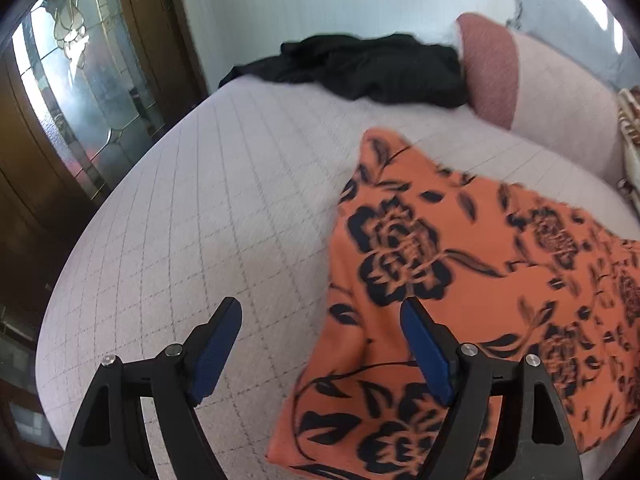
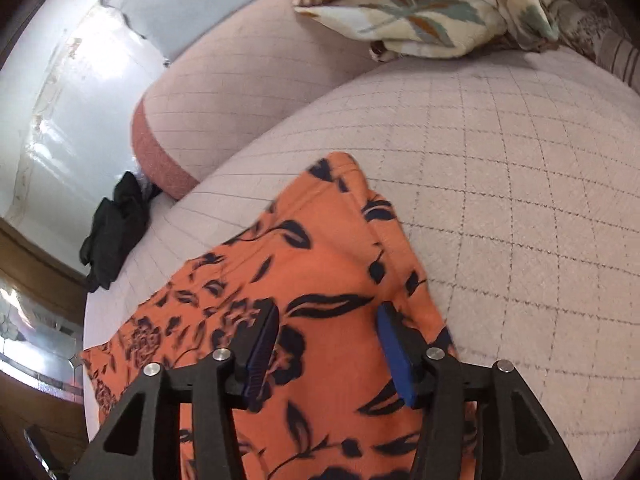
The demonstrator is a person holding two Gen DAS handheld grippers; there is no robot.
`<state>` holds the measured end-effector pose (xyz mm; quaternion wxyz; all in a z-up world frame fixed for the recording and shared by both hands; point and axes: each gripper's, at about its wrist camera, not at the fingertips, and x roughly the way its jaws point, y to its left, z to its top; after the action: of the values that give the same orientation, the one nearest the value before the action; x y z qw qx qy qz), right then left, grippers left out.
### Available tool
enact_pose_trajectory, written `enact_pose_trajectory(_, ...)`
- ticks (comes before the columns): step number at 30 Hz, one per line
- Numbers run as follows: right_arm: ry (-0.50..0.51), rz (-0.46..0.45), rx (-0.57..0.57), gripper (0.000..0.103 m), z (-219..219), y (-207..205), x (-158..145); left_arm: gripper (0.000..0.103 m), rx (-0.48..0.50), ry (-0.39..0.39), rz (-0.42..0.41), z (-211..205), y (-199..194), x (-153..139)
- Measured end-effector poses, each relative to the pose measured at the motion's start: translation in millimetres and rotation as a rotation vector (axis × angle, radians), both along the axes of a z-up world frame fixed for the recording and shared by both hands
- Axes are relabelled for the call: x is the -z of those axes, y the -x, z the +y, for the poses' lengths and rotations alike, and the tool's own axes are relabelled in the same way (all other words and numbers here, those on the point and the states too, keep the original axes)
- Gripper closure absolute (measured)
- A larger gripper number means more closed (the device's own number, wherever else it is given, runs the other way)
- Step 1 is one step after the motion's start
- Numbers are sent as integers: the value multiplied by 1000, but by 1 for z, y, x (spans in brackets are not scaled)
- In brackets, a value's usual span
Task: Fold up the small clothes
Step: 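Lift both open tools off the folded blouse and reposition above it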
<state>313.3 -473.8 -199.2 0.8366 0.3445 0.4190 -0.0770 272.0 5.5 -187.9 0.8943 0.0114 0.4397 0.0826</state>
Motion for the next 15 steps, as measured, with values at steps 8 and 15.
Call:
enact_pose_trajectory(8, 43, 30, -149, 48, 52, 62, -22, 15, 253, -6, 83, -60, 25, 22)
enact_pose_trajectory(15, -38, 159, -167, 47, 56, 126, 0, 5, 251, -91, 75, -72, 47, 37)
